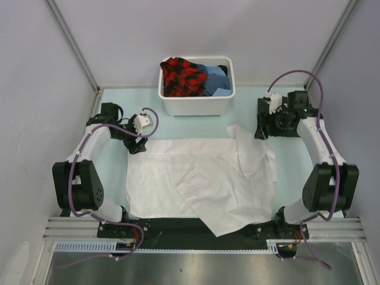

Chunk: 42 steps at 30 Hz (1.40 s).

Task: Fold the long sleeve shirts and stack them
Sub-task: Fold the shirt

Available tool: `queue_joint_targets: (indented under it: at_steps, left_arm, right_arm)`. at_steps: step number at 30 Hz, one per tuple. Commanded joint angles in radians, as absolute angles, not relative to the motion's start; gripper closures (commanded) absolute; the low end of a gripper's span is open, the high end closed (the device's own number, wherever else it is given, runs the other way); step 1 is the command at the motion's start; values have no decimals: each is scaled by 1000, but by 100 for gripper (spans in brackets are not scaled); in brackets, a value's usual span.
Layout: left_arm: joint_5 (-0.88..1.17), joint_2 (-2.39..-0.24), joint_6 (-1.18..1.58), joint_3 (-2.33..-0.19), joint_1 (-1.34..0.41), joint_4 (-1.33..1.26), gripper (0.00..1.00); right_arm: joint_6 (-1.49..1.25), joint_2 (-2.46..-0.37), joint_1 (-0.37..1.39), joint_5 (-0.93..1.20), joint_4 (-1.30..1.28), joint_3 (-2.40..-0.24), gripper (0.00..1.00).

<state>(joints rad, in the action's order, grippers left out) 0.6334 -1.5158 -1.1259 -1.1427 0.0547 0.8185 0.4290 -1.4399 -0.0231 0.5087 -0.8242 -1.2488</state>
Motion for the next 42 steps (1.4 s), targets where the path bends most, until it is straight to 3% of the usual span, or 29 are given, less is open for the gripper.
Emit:
queue_joint_targets:
  at_steps: [1, 9, 18, 21, 24, 25, 27, 28, 36, 42]
  left_arm:
    - [724, -1523, -918, -1193, 61, 724, 16]
    - [715, -1513, -845, -1244, 58, 713, 15]
    - [687, -1508, -838, -1258, 58, 715, 14]
    - [684, -1514, -838, -1269, 58, 713, 14]
    - [680, -1519, -841, -1276, 58, 715, 14]
    - [680, -1519, -841, -1279, 58, 713, 13]
    - [683, -1516, -850, -1279, 58, 713, 13]
    - [687, -1514, -851, -1279, 58, 715, 14]
    - [704, -1479, -828, -1273, 58, 677, 12]
    - [755, -1463, -788, -1284, 57, 681, 12]
  right_arm:
    - [272, -1618, -35, 476, -611, -1380, 25]
    - [267, -1971, -41, 518, -600, -1580, 28]
    - [317, -2089, -3, 590, -650, -1606, 28]
    - [325, -2100, -3, 594, -646, -1580, 34]
    - [318, -2117, -3, 620, -656, -1592, 60]
    - [319, -2108, -3, 630, -658, -1595, 73]
    - [337, -2091, -3, 664, -684, -1611, 88]
    - [347, -2083, -3, 681, -701, -1618, 100]
    - [379, -1740, 47, 727, -784, -1547, 100]
    - [524, -1397, 281, 556, -772, -1165, 100]
